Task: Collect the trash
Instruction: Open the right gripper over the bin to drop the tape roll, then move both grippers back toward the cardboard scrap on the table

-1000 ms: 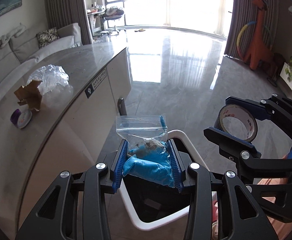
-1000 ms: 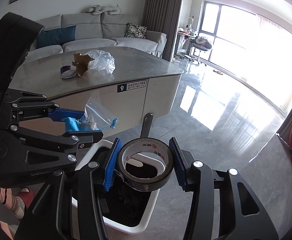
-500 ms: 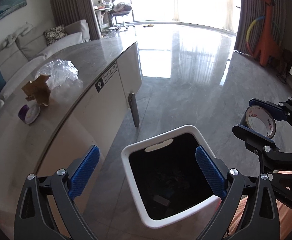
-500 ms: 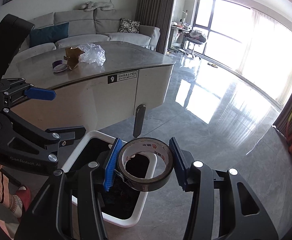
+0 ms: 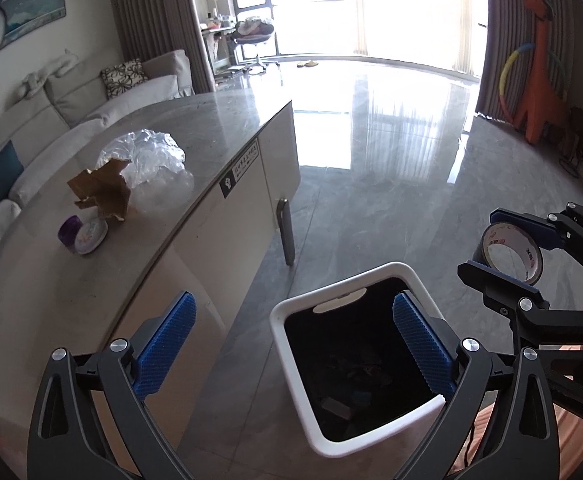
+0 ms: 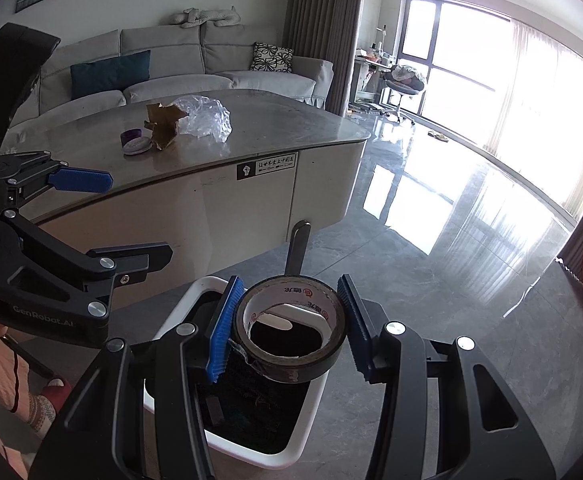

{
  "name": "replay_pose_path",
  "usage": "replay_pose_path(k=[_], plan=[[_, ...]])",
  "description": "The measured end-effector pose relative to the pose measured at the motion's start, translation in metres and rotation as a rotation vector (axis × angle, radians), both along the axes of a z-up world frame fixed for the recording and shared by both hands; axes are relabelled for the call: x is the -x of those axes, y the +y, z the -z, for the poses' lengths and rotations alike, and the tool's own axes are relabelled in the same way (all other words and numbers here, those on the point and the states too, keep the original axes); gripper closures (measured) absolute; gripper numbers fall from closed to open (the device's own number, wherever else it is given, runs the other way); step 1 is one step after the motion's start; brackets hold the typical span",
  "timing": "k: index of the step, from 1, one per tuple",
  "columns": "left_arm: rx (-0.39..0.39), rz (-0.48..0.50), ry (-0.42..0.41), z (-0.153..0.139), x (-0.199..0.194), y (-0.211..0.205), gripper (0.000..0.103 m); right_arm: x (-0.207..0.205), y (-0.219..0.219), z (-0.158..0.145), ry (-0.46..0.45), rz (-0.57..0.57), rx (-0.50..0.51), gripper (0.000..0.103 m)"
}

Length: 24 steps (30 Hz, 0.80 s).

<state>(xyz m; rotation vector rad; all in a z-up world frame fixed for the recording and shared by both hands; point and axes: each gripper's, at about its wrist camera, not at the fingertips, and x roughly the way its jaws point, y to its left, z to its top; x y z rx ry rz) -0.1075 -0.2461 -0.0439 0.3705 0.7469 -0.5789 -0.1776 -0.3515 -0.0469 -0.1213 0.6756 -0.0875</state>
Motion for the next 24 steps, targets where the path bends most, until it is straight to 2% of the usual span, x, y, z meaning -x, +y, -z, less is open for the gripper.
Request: replay_pose_path(k=[5,6,7,8,9,24], plan=[[-0.002,-0.03,-0.009,-0.003,-0.009,0.013,0.004,-0.016,0.008,0.011,0.046,-0.017,-0.002,0.053],[-0.004,-0.036,-0.008,-0.003,-0.011,0.015,0.004,-0.02,0.01,0.015,0.054,-0.012,0.006,0.049],[-0.007,-0.043,-0.009,-0.003,-0.013,0.018,0.004,-0.023,0.011,0.017,0.048,0.002,0.02,0.036],[-0.006,-0.049,-0.009,-0.003,-0.015,0.02,0.004,-0.026,0.012,0.02,0.044,0.012,0.025,0.003],[-0.004,-0.052,-0.007,-0.003,-0.016,0.022,0.004,-0.025,0.013,0.019,0.023,0.018,0.032,0.006],[0.006,-0.07,-0.022,-0.006,-0.023,0.034,0.004,-0.025,0.019,-0.003,-0.044,0.01,0.036,0.005]])
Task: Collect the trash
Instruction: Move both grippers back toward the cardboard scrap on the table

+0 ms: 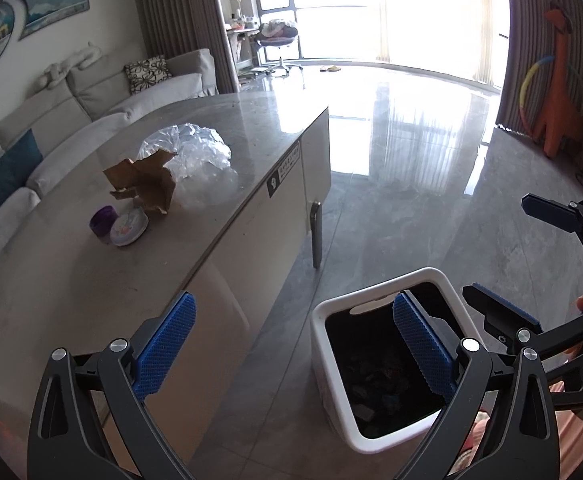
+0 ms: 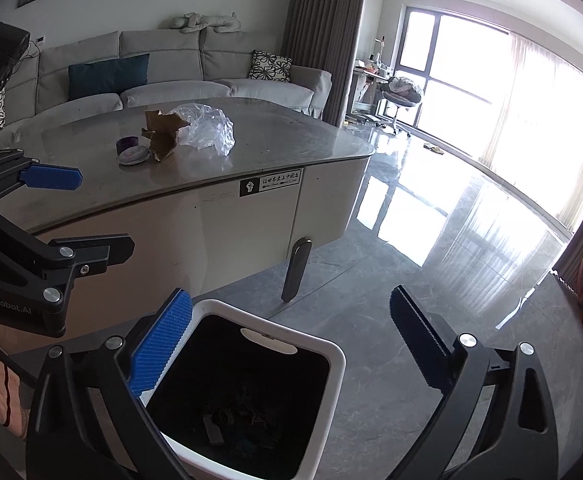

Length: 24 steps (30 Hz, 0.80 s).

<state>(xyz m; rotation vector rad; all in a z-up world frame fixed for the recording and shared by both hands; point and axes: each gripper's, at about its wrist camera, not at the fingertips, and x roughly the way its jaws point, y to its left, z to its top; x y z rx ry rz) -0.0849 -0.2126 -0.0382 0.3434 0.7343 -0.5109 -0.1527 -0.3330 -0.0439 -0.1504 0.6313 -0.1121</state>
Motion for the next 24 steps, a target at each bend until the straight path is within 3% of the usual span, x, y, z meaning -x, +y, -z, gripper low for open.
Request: replay_pose_path(k=[14,24], plan=[[0.02,-0.02,-0.003,-0.004,-0.008,0.015,0.004,-0.01,0.008,-0.012,-0.026,-0.02,-0.012,0.005],[0.027,-0.071,-0.021,-0.01,-0.032,0.044,0.004,-0.048,0.035,-0.028,-0.058,-0.077,-0.001,0.005]])
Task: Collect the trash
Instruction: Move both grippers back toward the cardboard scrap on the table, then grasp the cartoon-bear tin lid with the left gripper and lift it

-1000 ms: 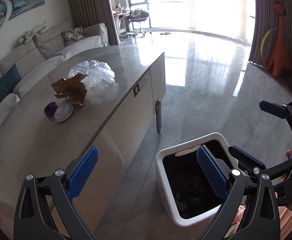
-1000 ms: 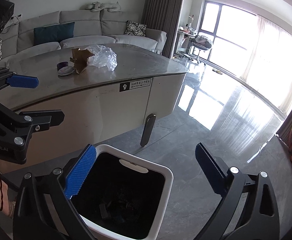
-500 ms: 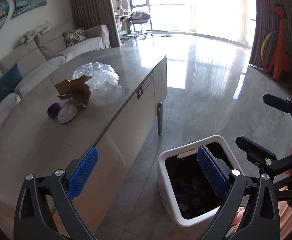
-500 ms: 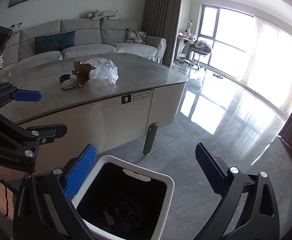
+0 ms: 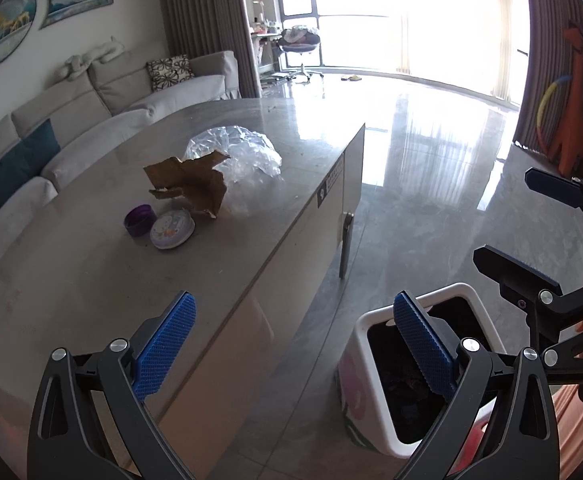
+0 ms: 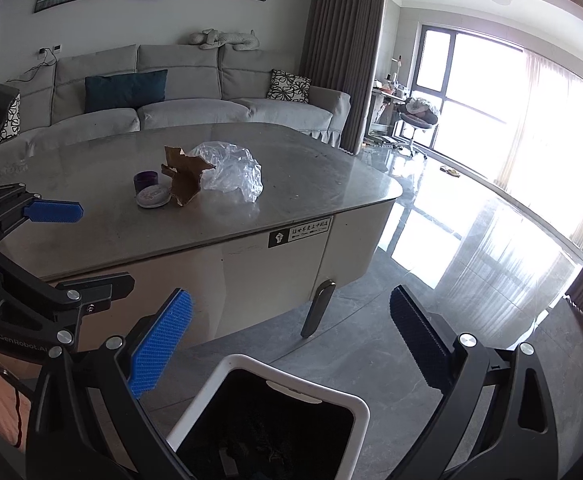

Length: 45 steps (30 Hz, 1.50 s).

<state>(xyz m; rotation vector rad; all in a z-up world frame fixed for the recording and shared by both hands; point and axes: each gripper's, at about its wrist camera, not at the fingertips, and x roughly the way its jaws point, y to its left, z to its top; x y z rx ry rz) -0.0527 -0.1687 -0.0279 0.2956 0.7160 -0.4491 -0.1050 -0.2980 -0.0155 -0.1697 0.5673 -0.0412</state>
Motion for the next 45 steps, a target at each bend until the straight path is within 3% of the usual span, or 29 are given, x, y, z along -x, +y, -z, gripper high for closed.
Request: replay_pose_path(k=[13,18,32,35,38,43,45], plan=[[0.014,-0.113,0.015,0.002,-0.072,0.052,0.004,-0.079,0.046,-0.001,-0.015,-0.094,0.024,0.005],[0.061,-0.152,0.087,0.013,-0.114,0.065,0.004,-0.115,0.053,0.007,-0.011,-0.083,0.022,0.005],[0.064,-0.201,0.217,0.062,-0.187,0.045,0.004,-0.153,0.052,0.042,0.046,-0.057,0.06,0.005],[0.037,-0.224,0.192,0.062,-0.191,0.039,0.005,-0.157,0.05,0.047,0.05,-0.056,0.068,0.005],[0.03,-0.26,0.181,0.061,-0.196,0.039,0.009,-0.159,0.048,0.05,0.054,-0.053,0.064,0.005],[0.037,-0.263,0.151,0.055,-0.198,0.036,0.04,-0.16,0.045,0.05,0.053,-0.046,0.061,0.005],[0.041,-0.266,0.149,0.056,-0.199,0.036,0.045,-0.159,0.043,0.049,0.053,-0.044,0.05,0.005]])
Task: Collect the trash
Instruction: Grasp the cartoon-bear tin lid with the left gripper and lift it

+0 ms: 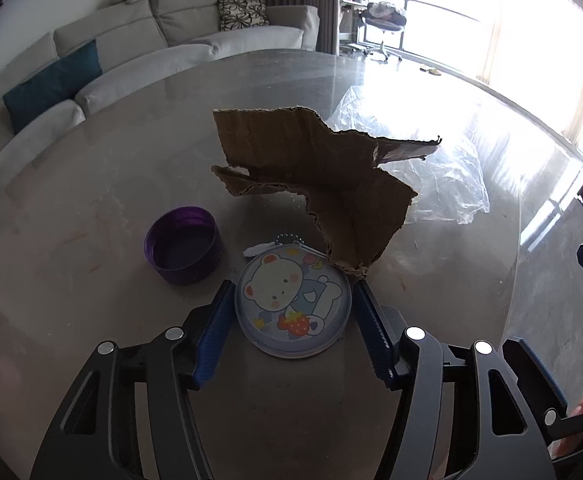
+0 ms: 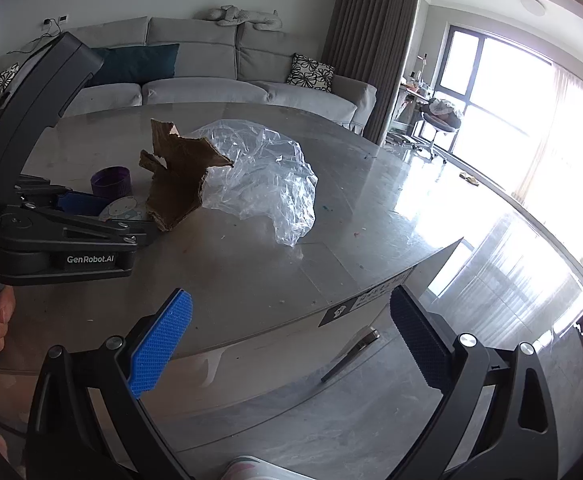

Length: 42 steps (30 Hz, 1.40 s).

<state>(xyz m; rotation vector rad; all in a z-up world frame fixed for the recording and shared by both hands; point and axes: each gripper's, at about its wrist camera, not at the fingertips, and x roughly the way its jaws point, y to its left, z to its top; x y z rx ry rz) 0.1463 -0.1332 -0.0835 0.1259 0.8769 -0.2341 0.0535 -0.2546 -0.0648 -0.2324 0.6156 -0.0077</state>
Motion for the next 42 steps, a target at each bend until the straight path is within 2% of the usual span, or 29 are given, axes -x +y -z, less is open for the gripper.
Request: replay_pose_path(k=[8,17,23,31,37,38,39,41,42], plan=[[0.016,0.021,0.015,-0.003,0.013,0.002,0.047,0.004,0.001,-0.007,-0.013,-0.011,0.002,0.005],[-0.023,0.029,-0.051,-0.026,0.035,0.016,0.047,-0.008,0.012,-0.013,-0.035,-0.033,-0.042,0.005],[-0.038,0.014,-0.085,-0.042,0.032,0.028,0.047,-0.03,0.019,-0.019,-0.066,-0.04,-0.045,0.005],[-0.039,0.023,-0.118,-0.051,0.029,0.019,0.047,-0.069,0.0,-0.02,-0.072,-0.021,-0.093,0.005],[-0.048,0.036,-0.122,-0.048,0.026,0.009,0.047,-0.108,-0.014,-0.008,0.02,-0.045,-0.166,0.005],[-0.047,0.039,-0.118,-0.048,0.025,0.009,0.047,-0.111,-0.014,-0.006,0.036,-0.056,-0.188,0.018],[-0.047,0.039,-0.118,-0.048,0.025,0.008,0.047,-0.113,-0.013,-0.002,0.06,-0.059,-0.187,0.045],[-0.052,0.041,-0.12,-0.049,0.025,0.008,0.047,-0.114,-0.008,0.004,0.103,-0.072,-0.179,0.061],[-0.051,0.041,-0.119,-0.049,0.024,0.008,0.047,-0.112,-0.007,0.005,0.106,-0.082,-0.182,0.074]])
